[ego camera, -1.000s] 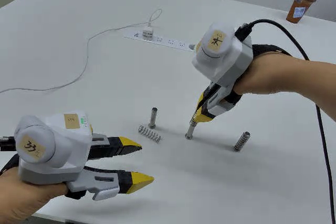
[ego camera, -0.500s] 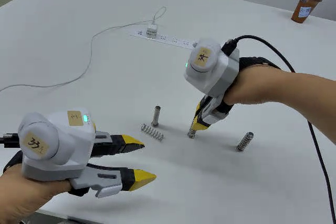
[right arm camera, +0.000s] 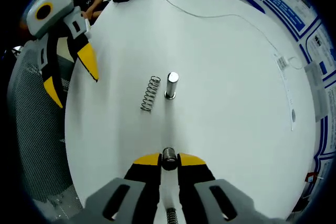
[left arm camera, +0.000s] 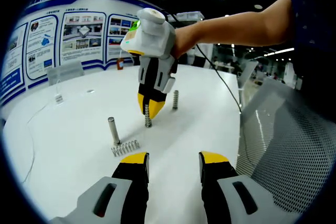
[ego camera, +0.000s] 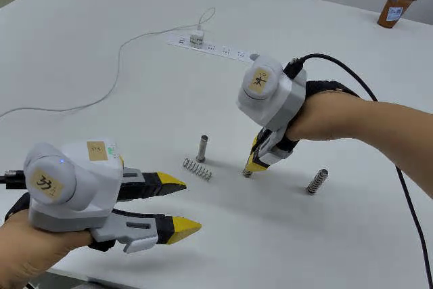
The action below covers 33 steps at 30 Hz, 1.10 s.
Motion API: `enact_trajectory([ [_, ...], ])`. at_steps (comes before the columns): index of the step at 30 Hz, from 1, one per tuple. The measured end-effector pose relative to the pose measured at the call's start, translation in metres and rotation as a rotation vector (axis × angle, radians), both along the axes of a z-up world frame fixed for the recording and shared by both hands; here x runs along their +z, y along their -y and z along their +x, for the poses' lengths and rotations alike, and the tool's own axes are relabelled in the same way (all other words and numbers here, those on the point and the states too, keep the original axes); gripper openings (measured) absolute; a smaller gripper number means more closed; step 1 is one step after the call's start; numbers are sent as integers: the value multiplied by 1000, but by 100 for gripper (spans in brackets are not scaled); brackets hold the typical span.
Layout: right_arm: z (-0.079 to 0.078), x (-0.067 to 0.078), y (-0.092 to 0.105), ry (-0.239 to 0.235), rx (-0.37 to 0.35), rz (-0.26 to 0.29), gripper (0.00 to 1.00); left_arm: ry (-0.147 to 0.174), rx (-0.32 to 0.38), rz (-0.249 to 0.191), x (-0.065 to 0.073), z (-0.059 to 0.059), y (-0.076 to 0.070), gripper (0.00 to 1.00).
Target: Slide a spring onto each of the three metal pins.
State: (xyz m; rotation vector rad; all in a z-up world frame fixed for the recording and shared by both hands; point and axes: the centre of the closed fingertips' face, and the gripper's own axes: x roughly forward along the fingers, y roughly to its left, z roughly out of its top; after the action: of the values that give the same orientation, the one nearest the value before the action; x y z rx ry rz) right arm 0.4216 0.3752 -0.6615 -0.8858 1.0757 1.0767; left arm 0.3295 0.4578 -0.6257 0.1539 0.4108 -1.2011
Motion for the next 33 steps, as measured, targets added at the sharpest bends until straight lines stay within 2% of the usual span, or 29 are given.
enact_trajectory([
  [12,1,11,-7,40,2,45,20,1,7,5,0,0,-3,39],
  [18,-3,18,-26,41,-22,123,20,7,9,4,4,1,-1,39],
  [27,-13,6,-51,31,-47,189,18,6,14,6,5,0,-3,39],
  [33,-11,-3,-65,29,-86,224,17,3,22,10,3,1,-8,39],
])
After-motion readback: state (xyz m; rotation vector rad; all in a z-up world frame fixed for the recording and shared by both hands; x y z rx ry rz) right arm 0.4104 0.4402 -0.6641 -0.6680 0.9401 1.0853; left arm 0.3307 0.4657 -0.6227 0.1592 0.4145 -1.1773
